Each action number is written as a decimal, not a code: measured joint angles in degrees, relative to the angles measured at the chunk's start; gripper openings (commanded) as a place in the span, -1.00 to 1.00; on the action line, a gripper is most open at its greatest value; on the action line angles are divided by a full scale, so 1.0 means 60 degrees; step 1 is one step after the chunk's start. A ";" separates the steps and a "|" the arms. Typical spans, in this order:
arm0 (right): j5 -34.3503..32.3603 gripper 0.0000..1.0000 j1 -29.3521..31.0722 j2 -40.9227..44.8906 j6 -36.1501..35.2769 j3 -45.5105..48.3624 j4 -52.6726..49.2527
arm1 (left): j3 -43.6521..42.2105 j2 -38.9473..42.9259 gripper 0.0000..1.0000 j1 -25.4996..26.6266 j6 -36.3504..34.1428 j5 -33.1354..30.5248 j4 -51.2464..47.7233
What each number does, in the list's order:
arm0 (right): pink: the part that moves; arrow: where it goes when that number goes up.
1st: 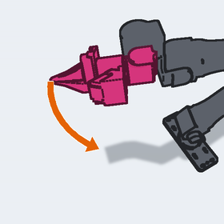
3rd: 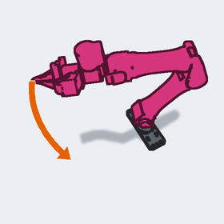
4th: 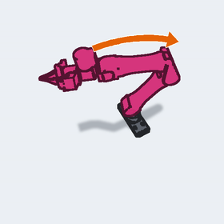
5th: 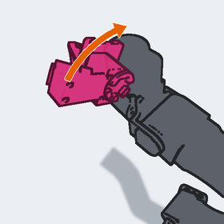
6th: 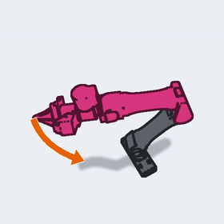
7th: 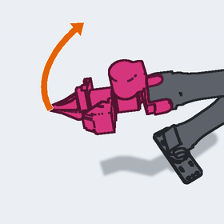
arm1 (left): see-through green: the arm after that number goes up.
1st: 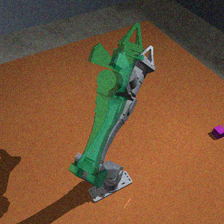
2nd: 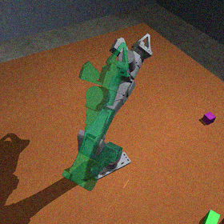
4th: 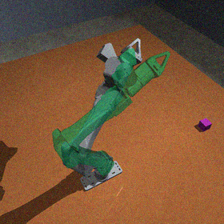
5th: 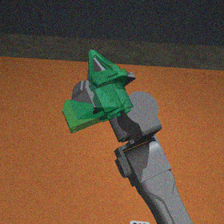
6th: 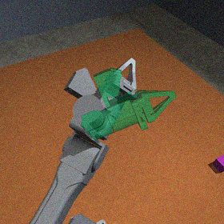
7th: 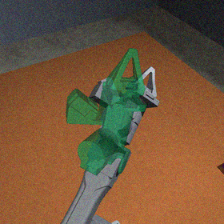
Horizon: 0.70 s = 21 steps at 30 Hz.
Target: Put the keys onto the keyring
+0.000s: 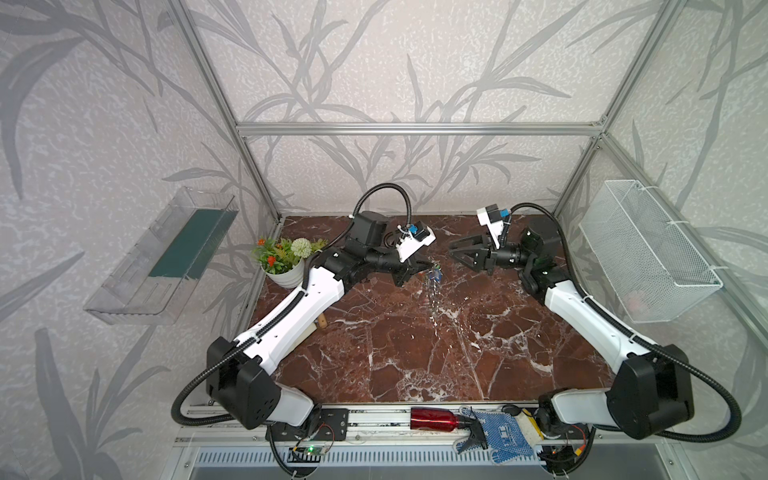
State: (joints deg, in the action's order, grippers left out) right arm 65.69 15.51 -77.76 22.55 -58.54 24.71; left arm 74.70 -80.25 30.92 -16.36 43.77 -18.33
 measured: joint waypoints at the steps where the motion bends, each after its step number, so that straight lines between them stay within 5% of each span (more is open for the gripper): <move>1: -0.0084 -0.08 0.0000 0.0040 0.0087 0.0040 0.0062 | -0.0317 0.0197 -1.00 0.0000 0.0266 -0.0011 0.0546; 12: -0.0076 -0.05 0.0011 -0.0036 0.1308 0.0193 0.1111 | -0.3133 0.1129 -1.00 0.0488 0.3206 -0.0634 0.6575; 21: 0.0317 -0.22 0.0011 -0.0321 0.2539 0.0197 0.2499 | -0.4000 0.1126 -1.00 0.0597 0.4645 -0.1257 0.9082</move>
State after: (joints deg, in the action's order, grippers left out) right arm 67.59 15.57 -79.68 37.78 -57.36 39.70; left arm 50.70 -73.49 34.50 11.51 36.23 36.16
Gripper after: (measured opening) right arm 0.402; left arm 0.047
